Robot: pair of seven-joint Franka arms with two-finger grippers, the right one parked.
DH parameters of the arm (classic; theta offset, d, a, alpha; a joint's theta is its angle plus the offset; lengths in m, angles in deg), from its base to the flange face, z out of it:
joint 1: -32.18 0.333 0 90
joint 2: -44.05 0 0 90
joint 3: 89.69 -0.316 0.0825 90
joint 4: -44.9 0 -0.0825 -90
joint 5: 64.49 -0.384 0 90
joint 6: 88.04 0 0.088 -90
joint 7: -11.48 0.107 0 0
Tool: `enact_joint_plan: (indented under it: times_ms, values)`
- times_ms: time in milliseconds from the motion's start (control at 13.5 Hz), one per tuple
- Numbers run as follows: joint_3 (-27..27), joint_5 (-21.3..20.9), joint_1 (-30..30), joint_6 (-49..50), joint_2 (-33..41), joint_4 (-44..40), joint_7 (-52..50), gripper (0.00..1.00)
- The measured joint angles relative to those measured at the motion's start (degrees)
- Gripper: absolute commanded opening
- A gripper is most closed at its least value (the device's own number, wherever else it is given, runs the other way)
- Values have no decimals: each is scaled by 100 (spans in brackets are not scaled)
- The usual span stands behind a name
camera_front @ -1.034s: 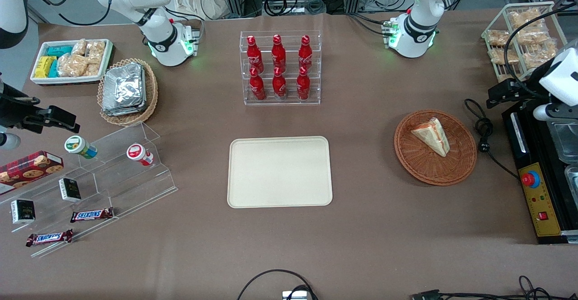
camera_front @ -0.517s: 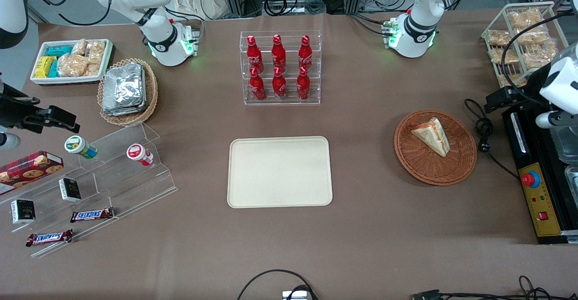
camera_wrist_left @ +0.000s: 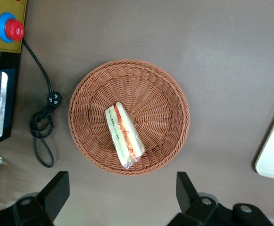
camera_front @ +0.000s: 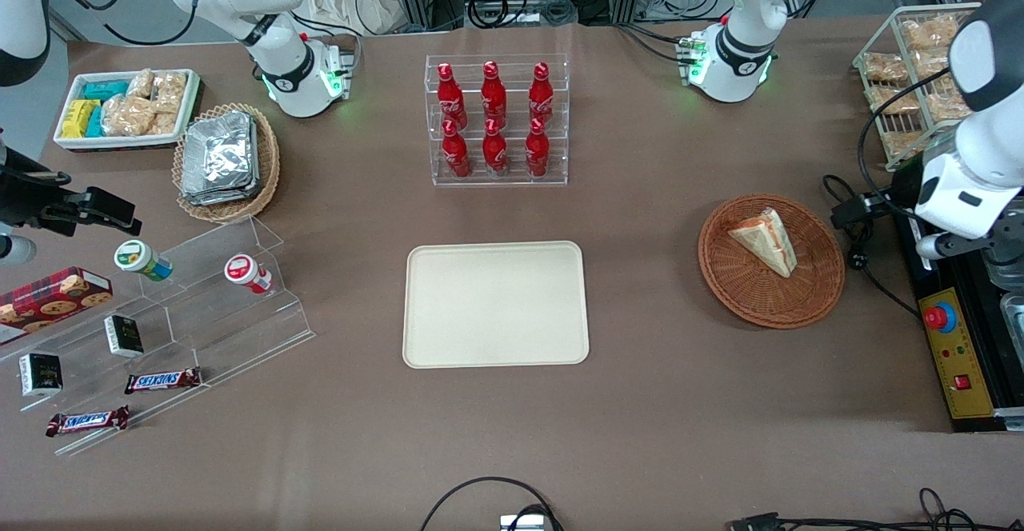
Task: Place sandwich from basket to tray
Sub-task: 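Lower the open left gripper over the sandwich in the wicker basket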
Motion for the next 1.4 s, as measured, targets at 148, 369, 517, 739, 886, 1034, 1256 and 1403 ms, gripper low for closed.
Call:
enact_joint_plan:
  times_ms: [148, 369, 517, 739, 886, 1034, 1256, 1403]
  values:
    - [28, -2, -1, -384, 145, 468, -267, 100]
    - [73, -8, -2, -1062, 401, 1249, -598, 100]
    - [83, -9, -2, -1391, 526, 1688, -742, 100]
    - [91, -10, -2, -1874, 580, 2169, -893, 100]
    - [97, -10, -2, -2319, 584, 2539, -945, 100]
    - [103, -11, -2, -2815, 586, 2939, -990, 100]
    - [105, -11, -2, -3485, 586, 3425, -1038, 100]
    - [105, -11, -2, -3898, 579, 3685, -1046, 100]
